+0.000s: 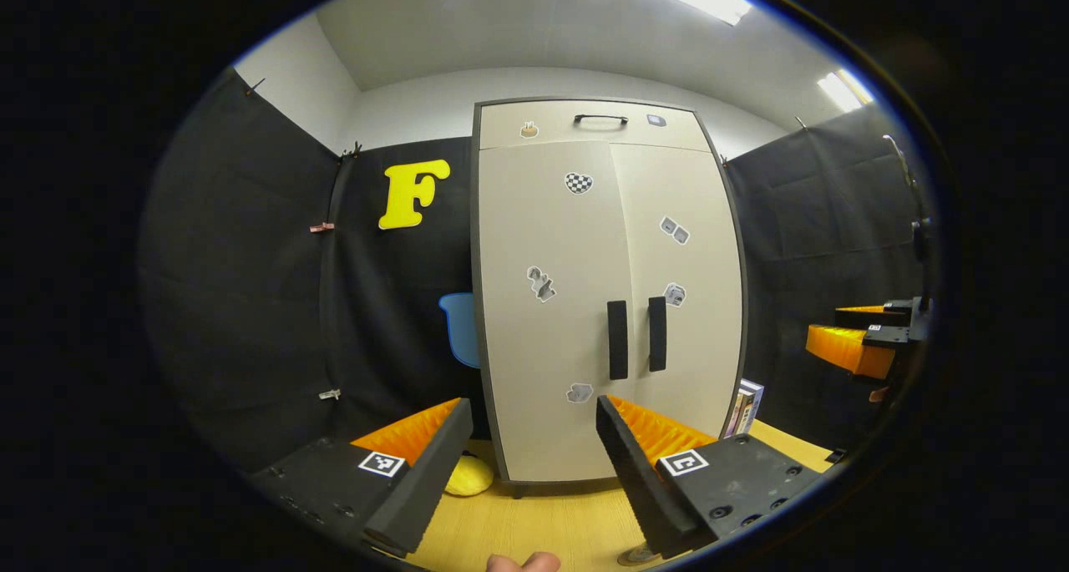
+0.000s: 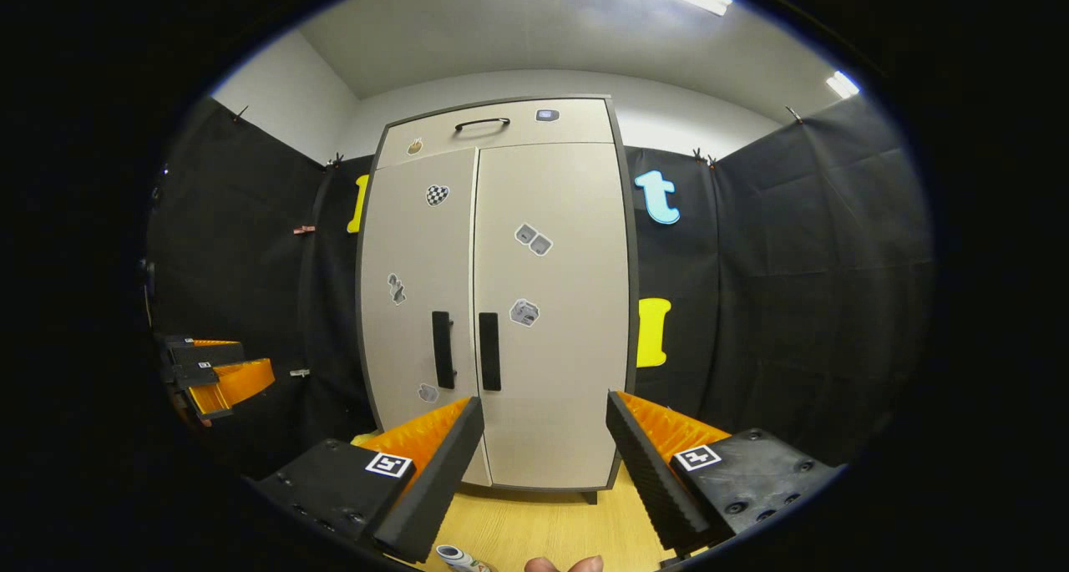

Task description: Grasp the bottle in the cabinet with the left hand and place it on the coaster, then close the right door with the right hand and the left door with the left hand.

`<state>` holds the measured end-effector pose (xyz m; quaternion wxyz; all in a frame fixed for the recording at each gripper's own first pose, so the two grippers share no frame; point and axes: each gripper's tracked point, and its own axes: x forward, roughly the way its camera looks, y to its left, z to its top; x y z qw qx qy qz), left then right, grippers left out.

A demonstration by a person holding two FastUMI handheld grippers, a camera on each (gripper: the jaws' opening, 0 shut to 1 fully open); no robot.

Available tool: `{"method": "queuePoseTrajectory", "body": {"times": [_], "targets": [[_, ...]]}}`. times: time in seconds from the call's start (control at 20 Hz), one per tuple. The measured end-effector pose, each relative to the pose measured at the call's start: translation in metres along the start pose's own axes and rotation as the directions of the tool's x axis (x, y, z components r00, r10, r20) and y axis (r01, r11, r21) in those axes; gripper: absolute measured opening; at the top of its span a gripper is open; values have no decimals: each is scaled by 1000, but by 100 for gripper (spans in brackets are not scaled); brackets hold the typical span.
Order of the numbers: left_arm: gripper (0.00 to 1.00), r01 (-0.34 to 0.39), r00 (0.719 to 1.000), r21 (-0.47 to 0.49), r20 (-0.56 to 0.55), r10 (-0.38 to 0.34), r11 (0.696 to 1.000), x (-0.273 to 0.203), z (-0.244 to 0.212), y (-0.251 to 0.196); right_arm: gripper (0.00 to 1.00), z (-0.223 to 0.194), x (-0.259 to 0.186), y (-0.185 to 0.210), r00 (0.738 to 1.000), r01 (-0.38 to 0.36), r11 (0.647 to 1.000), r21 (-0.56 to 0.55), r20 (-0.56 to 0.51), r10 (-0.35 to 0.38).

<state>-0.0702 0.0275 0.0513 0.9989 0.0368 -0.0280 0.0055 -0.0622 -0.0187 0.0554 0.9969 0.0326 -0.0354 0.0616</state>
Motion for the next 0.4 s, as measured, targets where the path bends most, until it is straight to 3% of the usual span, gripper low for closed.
{"method": "queuePoseTrajectory", "body": {"times": [0.4], "targets": [[95,-8,1000,6,3,8,1000,0,2,2,97,-3,1,3,1000,-1,1000,-15,-6,1]]}}
